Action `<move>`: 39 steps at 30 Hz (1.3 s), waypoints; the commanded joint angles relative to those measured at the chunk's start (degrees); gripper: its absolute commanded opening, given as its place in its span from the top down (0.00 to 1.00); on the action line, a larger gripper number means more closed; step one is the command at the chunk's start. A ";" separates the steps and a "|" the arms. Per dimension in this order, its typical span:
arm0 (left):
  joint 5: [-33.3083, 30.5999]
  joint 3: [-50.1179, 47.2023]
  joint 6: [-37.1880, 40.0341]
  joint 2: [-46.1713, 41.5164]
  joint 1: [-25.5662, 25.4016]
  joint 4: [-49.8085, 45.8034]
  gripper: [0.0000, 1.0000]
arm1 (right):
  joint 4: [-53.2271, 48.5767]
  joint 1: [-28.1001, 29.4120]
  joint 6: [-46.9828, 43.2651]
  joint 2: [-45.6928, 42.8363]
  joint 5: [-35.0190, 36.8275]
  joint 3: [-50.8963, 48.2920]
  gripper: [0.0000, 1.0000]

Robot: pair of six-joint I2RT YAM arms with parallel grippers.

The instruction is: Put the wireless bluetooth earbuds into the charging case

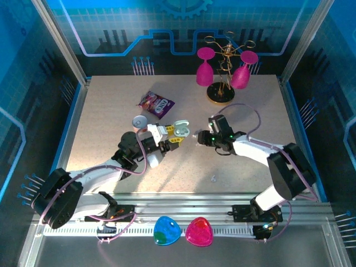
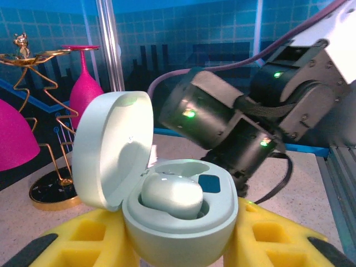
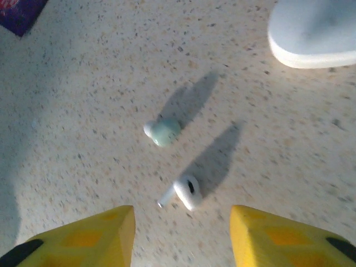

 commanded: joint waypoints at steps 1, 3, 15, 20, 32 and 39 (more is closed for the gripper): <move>0.79 -0.75 0.73 -1.66 0.15 -1.74 0.73 | 3.55 -0.84 3.19 3.65 -3.33 3.10 0.56; 0.82 -0.77 1.01 -1.72 0.06 -2.00 0.73 | 4.61 -0.99 4.57 5.72 -4.03 3.12 0.59; 0.76 -0.43 2.06 -1.96 0.10 -3.16 0.72 | 7.18 -2.13 8.46 13.21 -6.99 7.09 0.64; 0.81 0.11 2.68 -2.23 0.15 -4.24 0.72 | 7.93 -2.54 9.04 15.10 -8.82 7.59 0.64; 0.89 0.66 2.68 -1.43 0.05 -4.11 0.72 | 10.38 -3.29 9.39 17.66 -12.32 8.44 0.68; 0.60 0.58 2.84 -1.26 0.10 -3.98 0.72 | 12.73 -3.68 9.49 18.45 -13.30 8.58 0.71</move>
